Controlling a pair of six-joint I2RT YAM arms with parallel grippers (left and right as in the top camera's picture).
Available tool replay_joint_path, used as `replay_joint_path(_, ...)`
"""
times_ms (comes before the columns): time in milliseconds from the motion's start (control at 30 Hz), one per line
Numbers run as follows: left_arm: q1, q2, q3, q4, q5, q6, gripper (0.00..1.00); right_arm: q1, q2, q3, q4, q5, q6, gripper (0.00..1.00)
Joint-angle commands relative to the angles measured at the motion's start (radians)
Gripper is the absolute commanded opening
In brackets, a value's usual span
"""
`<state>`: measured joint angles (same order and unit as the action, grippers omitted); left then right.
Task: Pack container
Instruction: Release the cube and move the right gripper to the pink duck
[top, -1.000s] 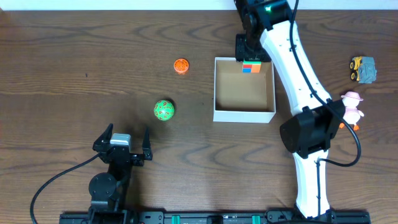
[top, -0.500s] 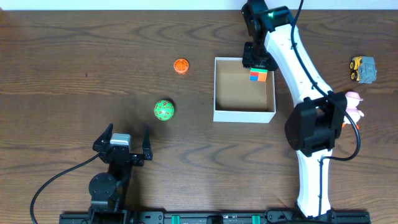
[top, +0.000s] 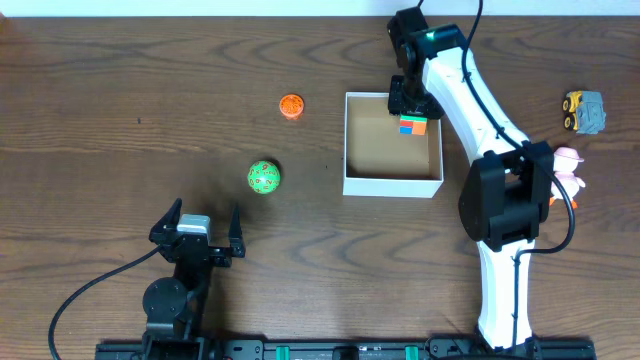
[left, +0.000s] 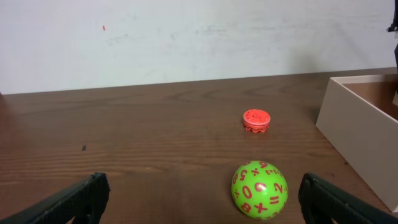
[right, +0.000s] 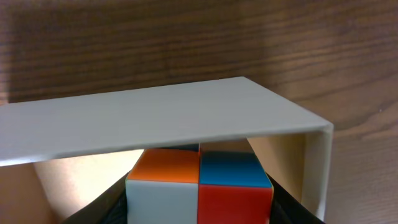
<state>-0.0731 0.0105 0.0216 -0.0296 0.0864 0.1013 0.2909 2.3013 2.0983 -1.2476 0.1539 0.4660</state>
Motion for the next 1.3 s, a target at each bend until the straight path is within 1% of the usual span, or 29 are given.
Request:
replay_joint_path(0, 0.005, -0.006, -0.018, -0.033, 0.007, -0.009, 0.98, -0.019, 0.01, 0.0, 0.01, 0.014, -0.057, 0.47)
replay_joint_path(433, 0.005, -0.006, -0.018, -0.033, 0.007, -0.009, 0.98, -0.045, 0.01, -0.004, 0.016, -0.054, -0.101, 0.53)
replay_joint_path(700, 0.005, -0.006, -0.018, -0.033, 0.007, -0.009, 0.98, -0.035, 0.01, -0.004, 0.019, -0.054, -0.101, 0.64)
replay_joint_path(1000, 0.005, -0.006, -0.018, -0.033, 0.007, -0.009, 0.98, -0.035, 0.004, 0.001, 0.031, -0.054, -0.117, 0.64)
replay_joint_path(1167, 0.005, -0.006, -0.018, -0.033, 0.007, -0.009, 0.98, -0.035, -0.016, 0.082, 0.006, -0.111, -0.215, 0.67)
replay_joint_path(1267, 0.005, -0.006, -0.018, -0.033, 0.007, -0.009, 0.98, -0.035, -0.039, 0.158, -0.03, -0.147, -0.221, 0.68)
